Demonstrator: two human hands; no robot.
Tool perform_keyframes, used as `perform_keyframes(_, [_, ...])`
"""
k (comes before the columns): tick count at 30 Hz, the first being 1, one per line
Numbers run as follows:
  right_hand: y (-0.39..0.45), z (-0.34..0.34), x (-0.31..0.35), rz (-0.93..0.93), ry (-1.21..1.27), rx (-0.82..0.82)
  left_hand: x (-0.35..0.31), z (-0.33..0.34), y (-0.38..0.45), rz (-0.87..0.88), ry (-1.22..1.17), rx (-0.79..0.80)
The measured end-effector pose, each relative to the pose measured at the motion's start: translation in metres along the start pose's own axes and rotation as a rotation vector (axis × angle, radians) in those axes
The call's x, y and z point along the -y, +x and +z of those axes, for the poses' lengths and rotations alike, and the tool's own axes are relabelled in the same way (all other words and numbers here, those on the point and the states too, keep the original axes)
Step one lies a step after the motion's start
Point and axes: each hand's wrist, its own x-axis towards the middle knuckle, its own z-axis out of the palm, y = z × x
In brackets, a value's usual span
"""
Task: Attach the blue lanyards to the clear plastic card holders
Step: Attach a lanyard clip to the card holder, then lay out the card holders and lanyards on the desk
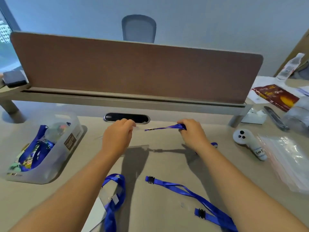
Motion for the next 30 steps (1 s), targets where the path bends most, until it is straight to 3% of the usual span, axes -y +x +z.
perform_keyframes(3, [-0.006,0.039,-0.006,0.054,-0.048,0.3,0.021,0.022,-0.019,-0.101,-0.015,0.108])
perform_keyframes(7, [-0.012,0.071,-0.005,0.041,-0.001,0.389,0.033,0.035,-0.029,-0.138,0.004,0.212])
perform_keyframes(12, [-0.022,0.11,-0.019,0.118,-0.201,0.584,0.047,0.044,-0.045,-0.202,0.055,0.478])
perform_keyframes(15, [-0.023,0.125,-0.025,0.109,-0.307,0.546,0.062,0.052,-0.061,-0.276,0.08,0.699])
perform_keyframes(17, [-0.019,0.128,-0.027,0.108,-0.321,0.532,0.069,0.057,-0.066,-0.313,0.071,0.748])
perform_keyframes(21, [-0.008,0.13,-0.033,0.109,-0.322,0.485,0.077,0.062,-0.058,-0.345,0.012,0.724])
perform_keyframes(25, [-0.002,0.13,-0.034,0.097,-0.345,0.372,0.084,0.071,-0.048,-0.346,0.13,0.698])
perform_keyframes(30, [-0.002,0.139,-0.036,0.106,-0.424,0.399,0.087,0.078,-0.053,-0.36,0.168,0.666])
